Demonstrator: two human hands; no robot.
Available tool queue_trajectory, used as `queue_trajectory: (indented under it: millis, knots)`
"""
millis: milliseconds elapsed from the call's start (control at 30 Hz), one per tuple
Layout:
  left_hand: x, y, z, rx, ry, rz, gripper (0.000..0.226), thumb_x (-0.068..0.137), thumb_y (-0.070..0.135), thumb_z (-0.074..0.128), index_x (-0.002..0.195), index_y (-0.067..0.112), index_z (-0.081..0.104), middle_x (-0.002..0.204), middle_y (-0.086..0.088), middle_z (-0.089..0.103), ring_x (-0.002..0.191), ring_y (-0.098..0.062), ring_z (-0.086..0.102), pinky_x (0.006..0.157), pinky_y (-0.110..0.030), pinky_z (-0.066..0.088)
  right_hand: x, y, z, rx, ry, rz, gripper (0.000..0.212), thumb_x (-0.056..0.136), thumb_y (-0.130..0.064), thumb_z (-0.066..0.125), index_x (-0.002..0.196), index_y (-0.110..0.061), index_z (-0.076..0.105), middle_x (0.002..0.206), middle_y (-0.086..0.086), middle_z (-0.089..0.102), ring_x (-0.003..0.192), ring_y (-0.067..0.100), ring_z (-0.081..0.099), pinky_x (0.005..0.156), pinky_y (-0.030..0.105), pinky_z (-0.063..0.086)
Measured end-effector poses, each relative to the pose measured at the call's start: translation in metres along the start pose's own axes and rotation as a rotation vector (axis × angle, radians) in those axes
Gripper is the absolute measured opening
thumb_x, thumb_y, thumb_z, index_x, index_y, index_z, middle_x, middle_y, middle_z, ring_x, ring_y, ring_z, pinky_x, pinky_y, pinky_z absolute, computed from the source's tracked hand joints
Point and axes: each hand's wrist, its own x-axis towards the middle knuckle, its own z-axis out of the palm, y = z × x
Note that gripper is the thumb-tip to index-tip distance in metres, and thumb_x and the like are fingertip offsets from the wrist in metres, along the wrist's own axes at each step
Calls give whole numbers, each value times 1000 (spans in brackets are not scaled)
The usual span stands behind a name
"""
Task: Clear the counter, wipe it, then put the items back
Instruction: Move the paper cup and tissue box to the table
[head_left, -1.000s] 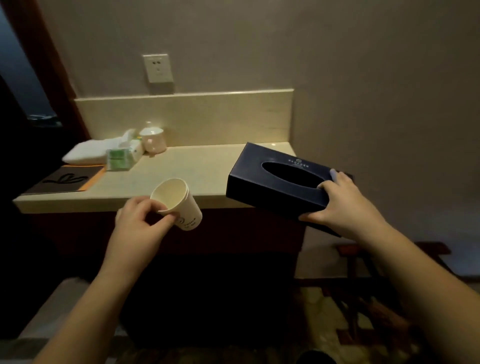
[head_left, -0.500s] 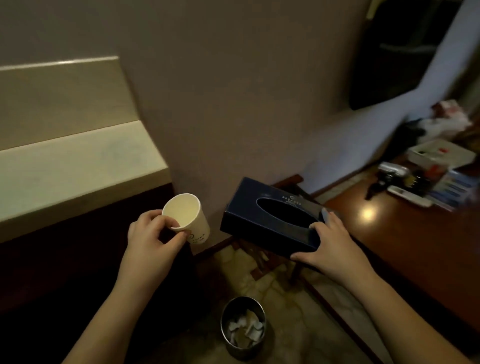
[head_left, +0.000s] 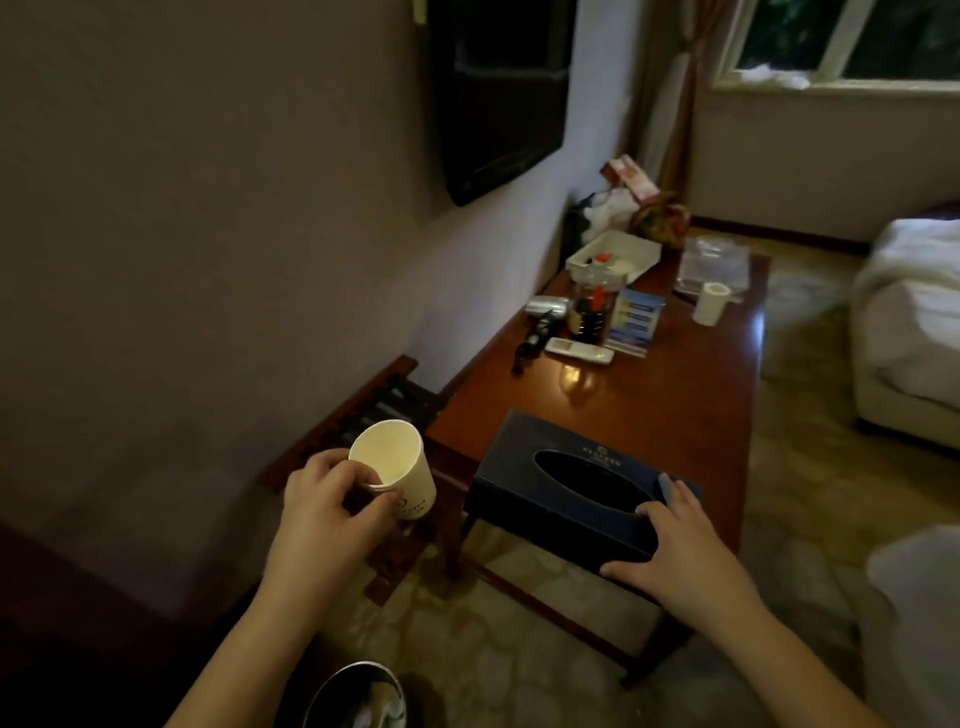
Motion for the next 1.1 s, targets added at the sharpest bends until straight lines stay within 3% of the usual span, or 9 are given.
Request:
queue_trajectory:
  millis: [133, 267, 400, 567, 1100]
  knots:
    - [38, 34, 58, -5, -51, 27, 15, 85, 31, 70, 90, 33, 56, 122, 16, 40, 114, -3, 28, 88, -32, 46, 23, 54, -21, 12, 44, 67, 81, 65, -71, 68, 131, -30, 44, 160, -5, -8, 146, 16, -11, 115, 40, 21]
    - [77, 76, 122, 16, -96, 81, 15, 85, 32, 70, 95, 30, 59, 129, 11, 44, 118, -5, 31, 76, -17, 38, 51, 110, -45, 11, 100, 122, 81, 63, -74, 67, 128, -30, 45, 160, -6, -6, 146, 15, -9, 114, 40, 23]
    - [113, 110, 178, 45, -128, 124, 20, 85, 34, 69, 100, 26, 60, 133, 7, 45, 122, -10, 32, 92, -33, 46, 73, 160, -68, -13, 157, 145, 79, 64, -74, 66, 126, -29, 47, 160, -4, -3, 146, 16, -7, 115, 40, 20]
    - [153, 135, 232, 99, -166, 233, 23, 84, 36, 70, 102, 23, 62, 133, 4, 50, 122, -14, 34, 95, -35, 42, 102, 208, -91, -79, 204, 159, 80, 65, -71, 68, 127, -23, 49, 160, -3, 3, 146, 18, -4, 115, 40, 22]
    - [297, 148, 372, 280, -359, 434, 21, 85, 33, 67, 105, 25, 65, 130, 5, 54, 120, -16, 38, 96, -34, 36, 251, 277, -114, -125, 207, 242, 74, 67, -64, 72, 123, -20, 53, 158, 1, 12, 146, 21, 3, 112, 44, 29]
